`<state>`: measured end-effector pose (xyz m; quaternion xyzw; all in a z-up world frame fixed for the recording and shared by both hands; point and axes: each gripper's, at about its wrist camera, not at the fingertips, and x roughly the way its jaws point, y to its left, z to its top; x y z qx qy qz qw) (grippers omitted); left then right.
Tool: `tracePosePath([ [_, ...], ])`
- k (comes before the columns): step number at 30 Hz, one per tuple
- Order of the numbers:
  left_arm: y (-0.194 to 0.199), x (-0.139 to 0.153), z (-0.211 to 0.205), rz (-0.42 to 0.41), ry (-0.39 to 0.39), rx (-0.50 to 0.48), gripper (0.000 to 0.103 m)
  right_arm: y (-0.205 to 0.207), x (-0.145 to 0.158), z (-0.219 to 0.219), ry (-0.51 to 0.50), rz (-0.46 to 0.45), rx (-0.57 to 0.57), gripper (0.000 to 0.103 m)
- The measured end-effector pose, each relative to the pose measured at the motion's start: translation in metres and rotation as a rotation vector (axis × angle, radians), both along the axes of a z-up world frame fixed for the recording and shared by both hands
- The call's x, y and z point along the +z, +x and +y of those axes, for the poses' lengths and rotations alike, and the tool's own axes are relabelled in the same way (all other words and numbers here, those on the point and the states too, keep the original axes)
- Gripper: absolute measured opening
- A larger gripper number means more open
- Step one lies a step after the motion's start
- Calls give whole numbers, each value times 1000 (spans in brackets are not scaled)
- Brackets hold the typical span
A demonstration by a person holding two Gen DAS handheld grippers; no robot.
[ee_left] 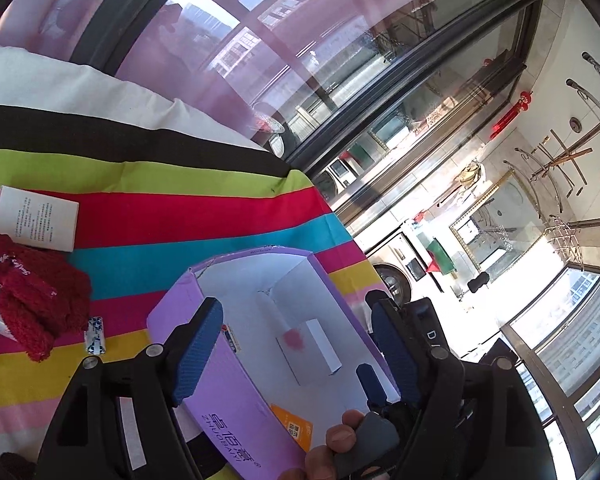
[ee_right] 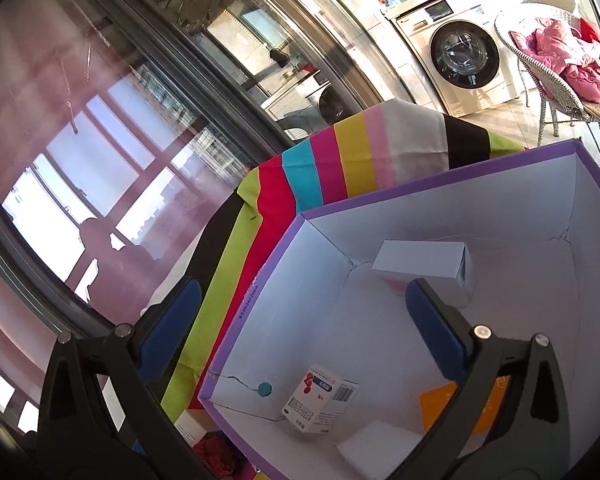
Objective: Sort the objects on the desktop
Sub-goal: 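Lower the foam block and white box into the purple box, opening both tools, then grasp the black DORMI box with the left tool while the right tool grasps the red slipper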
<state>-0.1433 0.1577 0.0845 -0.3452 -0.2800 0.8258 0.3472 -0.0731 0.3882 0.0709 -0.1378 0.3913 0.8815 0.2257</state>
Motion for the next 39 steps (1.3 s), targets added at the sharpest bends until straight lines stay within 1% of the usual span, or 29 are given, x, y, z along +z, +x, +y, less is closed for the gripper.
tracePosePath([
  [4, 10, 2, -37, 13, 20, 71, 78, 0, 1, -3, 6, 17, 8, 102],
  [6, 16, 2, -56, 18, 34, 110, 78, -1, 3, -7, 29, 19, 19, 102],
  [13, 40, -7, -125, 30, 95, 258, 80, -11, 12, -47, 206, 29, 121, 102],
  [15, 46, -11, -140, 32, 89, 311, 80, -15, 13, -61, 261, 35, 168, 102],
  [19, 57, -23, -165, 22, 27, 424, 80, -32, 11, -95, 381, 21, 340, 102],
  [21, 60, -31, -173, 10, -19, 477, 80, -39, 7, -118, 471, 7, 425, 102],
  [23, 59, -40, -179, -10, -47, 509, 80, -45, 1, -141, 563, -10, 511, 102],
  [26, 58, -50, -182, -27, -142, 566, 80, -52, -12, -170, 668, -27, 646, 102],
  [29, 55, -61, -184, -49, -213, 608, 80, -58, -25, -193, 752, -60, 722, 102],
  [31, 52, -68, -187, -58, -239, 630, 80, -64, -34, -206, 812, -87, 774, 102],
  [35, 44, -86, -197, -84, -235, 651, 80, -71, -53, -227, 915, -139, 848, 102],
  [39, 35, -101, -199, -110, -255, 669, 80, -75, -68, -239, 989, -168, 880, 102],
])
